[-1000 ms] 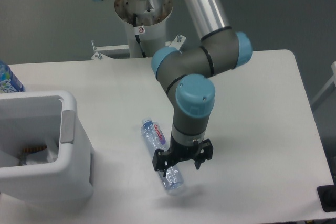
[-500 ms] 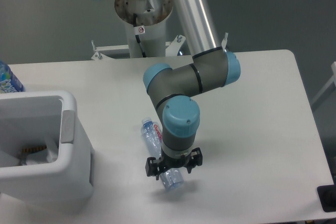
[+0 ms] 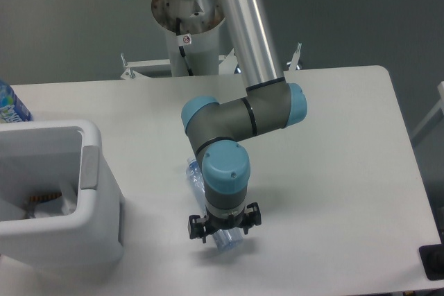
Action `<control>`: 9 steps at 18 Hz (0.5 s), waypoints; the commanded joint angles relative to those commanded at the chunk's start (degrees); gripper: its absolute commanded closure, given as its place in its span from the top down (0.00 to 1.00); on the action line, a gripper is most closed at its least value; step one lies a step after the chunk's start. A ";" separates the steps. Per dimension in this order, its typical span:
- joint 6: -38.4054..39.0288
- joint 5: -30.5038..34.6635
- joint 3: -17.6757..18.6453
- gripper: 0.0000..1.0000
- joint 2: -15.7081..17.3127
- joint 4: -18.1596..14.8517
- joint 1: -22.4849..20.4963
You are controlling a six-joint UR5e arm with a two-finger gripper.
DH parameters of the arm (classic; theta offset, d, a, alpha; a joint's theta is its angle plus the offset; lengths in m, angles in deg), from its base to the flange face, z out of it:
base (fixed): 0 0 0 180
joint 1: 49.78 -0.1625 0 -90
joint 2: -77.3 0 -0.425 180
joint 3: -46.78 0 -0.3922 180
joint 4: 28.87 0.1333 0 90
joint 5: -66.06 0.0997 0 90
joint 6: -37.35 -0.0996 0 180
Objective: Place the trash in the trash can
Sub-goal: 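Rotate the gripper to align with the bottle and lower onto it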
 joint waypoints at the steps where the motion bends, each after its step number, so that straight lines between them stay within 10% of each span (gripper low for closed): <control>1: 0.00 0.09 -0.09 1.00 -0.18 0.00 0.00; 9: 0.00 1.93 -0.53 1.00 -1.67 0.53 0.61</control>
